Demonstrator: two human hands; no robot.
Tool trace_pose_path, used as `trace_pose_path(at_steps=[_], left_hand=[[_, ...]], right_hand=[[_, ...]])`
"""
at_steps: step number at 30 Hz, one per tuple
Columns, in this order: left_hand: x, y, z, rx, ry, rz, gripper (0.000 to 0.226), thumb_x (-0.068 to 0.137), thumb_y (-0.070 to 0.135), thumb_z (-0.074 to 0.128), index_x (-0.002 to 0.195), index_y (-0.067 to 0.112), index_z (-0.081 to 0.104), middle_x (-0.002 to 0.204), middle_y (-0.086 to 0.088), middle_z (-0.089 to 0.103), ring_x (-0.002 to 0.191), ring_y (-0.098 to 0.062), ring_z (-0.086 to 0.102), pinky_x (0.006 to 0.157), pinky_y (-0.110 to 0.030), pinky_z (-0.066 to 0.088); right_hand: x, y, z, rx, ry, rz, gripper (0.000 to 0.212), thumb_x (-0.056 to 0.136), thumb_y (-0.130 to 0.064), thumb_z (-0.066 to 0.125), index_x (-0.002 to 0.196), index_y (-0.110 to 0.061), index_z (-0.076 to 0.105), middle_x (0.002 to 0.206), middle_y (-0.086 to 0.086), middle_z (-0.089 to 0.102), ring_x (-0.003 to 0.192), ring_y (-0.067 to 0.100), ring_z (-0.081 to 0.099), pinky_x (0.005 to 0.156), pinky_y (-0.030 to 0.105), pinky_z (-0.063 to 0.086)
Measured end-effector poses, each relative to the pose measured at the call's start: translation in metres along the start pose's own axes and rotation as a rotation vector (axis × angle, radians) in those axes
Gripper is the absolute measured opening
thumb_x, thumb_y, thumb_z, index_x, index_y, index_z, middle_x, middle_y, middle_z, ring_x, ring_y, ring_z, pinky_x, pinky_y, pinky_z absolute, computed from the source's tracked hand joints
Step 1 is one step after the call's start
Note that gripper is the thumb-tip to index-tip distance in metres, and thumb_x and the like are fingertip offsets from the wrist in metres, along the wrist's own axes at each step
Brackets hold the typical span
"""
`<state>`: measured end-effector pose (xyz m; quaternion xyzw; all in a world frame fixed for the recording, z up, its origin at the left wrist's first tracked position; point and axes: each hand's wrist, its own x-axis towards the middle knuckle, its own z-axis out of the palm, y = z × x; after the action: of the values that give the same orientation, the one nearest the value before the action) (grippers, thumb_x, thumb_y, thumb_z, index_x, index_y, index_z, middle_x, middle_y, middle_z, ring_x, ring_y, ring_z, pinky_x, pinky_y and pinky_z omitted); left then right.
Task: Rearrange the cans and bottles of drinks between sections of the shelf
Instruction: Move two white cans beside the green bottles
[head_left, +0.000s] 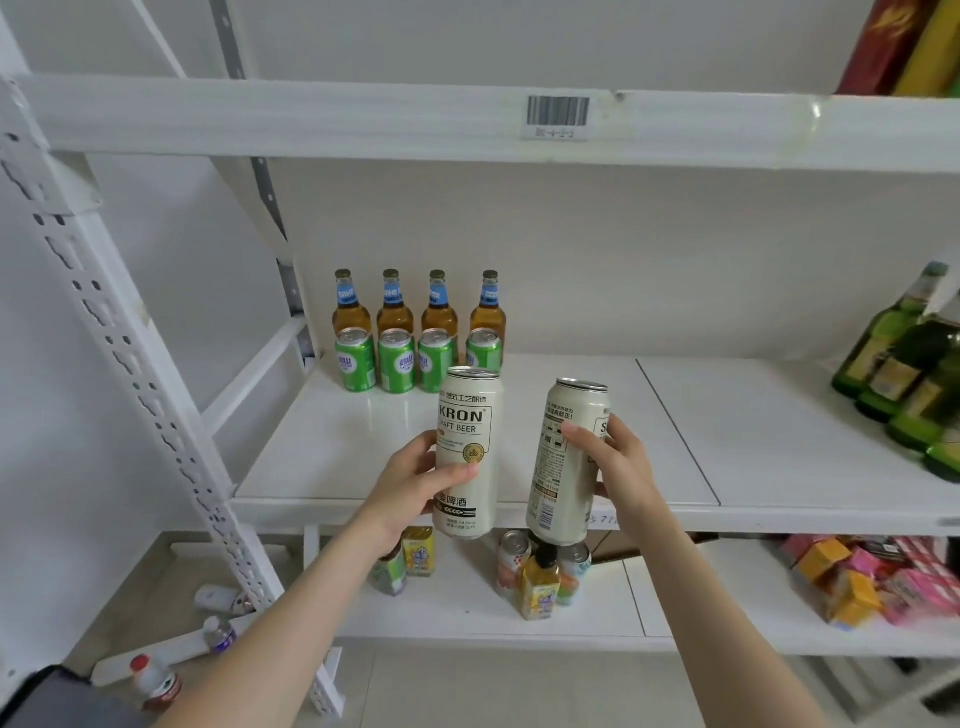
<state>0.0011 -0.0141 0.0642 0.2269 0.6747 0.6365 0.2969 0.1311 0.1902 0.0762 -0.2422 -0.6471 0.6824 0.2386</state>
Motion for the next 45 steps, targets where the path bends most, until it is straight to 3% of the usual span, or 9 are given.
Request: trace_pose_path(at_steps=[3, 9, 15, 22, 27, 31, 36, 42, 45], left_hand=[[0.006, 0.003, 0.031, 0.001, -0.002, 0.018, 0.069, 0.056, 0.046, 0.082, 0.119, 0.028, 0.061, 0.11, 0.006, 0.075, 0.102, -0.014, 0.07, 0.08, -0.036, 0.054], [0.025, 0.006, 0.11, -0.021, 0.033, 0.039, 0.055, 0.068, 0.035, 0.077, 0.12, 0.027, 0.06, 0.109, 0.006, 0.075, 0.103, -0.018, 0.07, 0.083, -0.039, 0.055], [0.052, 0.011, 0.2, -0.021, 0.008, 0.045, 0.059, 0.063, 0.041, 0.081, 0.117, 0.029, 0.061, 0.11, 0.006, 0.075, 0.105, -0.018, 0.069, 0.09, -0.045, 0.054], [0.107, 0.027, 0.282, 0.011, -0.067, 0.051, 0.072, 0.053, 0.048, 0.082, 0.119, 0.029, 0.061, 0.111, 0.005, 0.074, 0.106, -0.018, 0.069, 0.091, -0.043, 0.054], [0.151, 0.032, 0.339, 0.015, -0.092, 0.06, 0.074, 0.05, 0.046, 0.082, 0.118, 0.027, 0.061, 0.109, 0.005, 0.075, 0.104, -0.017, 0.07, 0.091, -0.043, 0.054], [0.177, 0.028, 0.388, -0.009, -0.092, 0.043, 0.073, 0.05, 0.042, 0.084, 0.118, 0.024, 0.061, 0.11, 0.001, 0.075, 0.107, -0.023, 0.069, 0.093, -0.048, 0.053], [0.198, 0.019, 0.453, -0.034, -0.051, 0.038, 0.072, 0.051, 0.041, 0.086, 0.118, 0.026, 0.062, 0.112, 0.0, 0.075, 0.109, -0.027, 0.068, 0.099, -0.056, 0.047], [0.211, 0.009, 0.516, -0.073, 0.028, 0.039, 0.072, 0.049, 0.04, 0.085, 0.114, 0.023, 0.062, 0.108, -0.003, 0.076, 0.108, -0.032, 0.068, 0.085, -0.044, 0.047], [0.219, 0.008, 0.528, -0.064, 0.035, 0.042, 0.077, 0.047, 0.038, 0.085, 0.118, 0.02, 0.06, 0.11, -0.002, 0.076, 0.108, -0.025, 0.069, 0.087, -0.042, 0.052]], right_hand=[[0.005, -0.005, -0.029, -0.004, -0.015, -0.014, 0.037, 0.079, -0.032, 0.077, 0.111, -0.017, 0.064, 0.102, 0.007, 0.073, 0.092, 0.019, 0.07, 0.07, 0.034, 0.057], [0.022, -0.018, -0.107, -0.034, -0.055, -0.022, 0.036, 0.081, -0.028, 0.078, 0.111, -0.016, 0.064, 0.101, 0.008, 0.073, 0.09, 0.02, 0.07, 0.074, 0.036, 0.058], [0.036, -0.032, -0.194, -0.033, -0.048, -0.032, 0.029, 0.086, -0.022, 0.074, 0.112, -0.016, 0.064, 0.099, 0.005, 0.073, 0.083, 0.011, 0.07, 0.067, 0.026, 0.054], [0.075, -0.032, -0.281, -0.034, 0.022, -0.03, 0.028, 0.084, -0.024, 0.075, 0.109, -0.018, 0.064, 0.102, 0.008, 0.073, 0.09, 0.018, 0.07, 0.073, 0.033, 0.055], [0.106, -0.028, -0.339, -0.023, 0.05, -0.05, 0.043, 0.07, -0.036, 0.079, 0.108, -0.019, 0.065, 0.102, 0.008, 0.074, 0.094, 0.022, 0.071, 0.076, 0.035, 0.056], [0.127, -0.025, -0.387, -0.006, 0.062, -0.068, 0.026, 0.083, -0.022, 0.076, 0.106, -0.018, 0.064, 0.1, 0.005, 0.073, 0.089, 0.017, 0.069, 0.075, 0.033, 0.056], [0.154, -0.023, -0.45, -0.048, 0.03, -0.071, 0.028, 0.082, -0.025, 0.077, 0.106, -0.02, 0.063, 0.102, 0.003, 0.072, 0.094, 0.019, 0.07, 0.082, 0.038, 0.058], [0.178, -0.021, -0.505, -0.028, -0.017, -0.078, 0.048, 0.064, -0.039, 0.082, 0.105, -0.021, 0.066, 0.104, 0.006, 0.073, 0.097, 0.024, 0.07, 0.087, 0.045, 0.058], [0.191, -0.016, -0.516, -0.015, -0.025, -0.086, 0.037, 0.074, -0.028, 0.082, 0.105, -0.019, 0.064, 0.103, 0.005, 0.072, 0.097, 0.024, 0.07, 0.086, 0.041, 0.058]])
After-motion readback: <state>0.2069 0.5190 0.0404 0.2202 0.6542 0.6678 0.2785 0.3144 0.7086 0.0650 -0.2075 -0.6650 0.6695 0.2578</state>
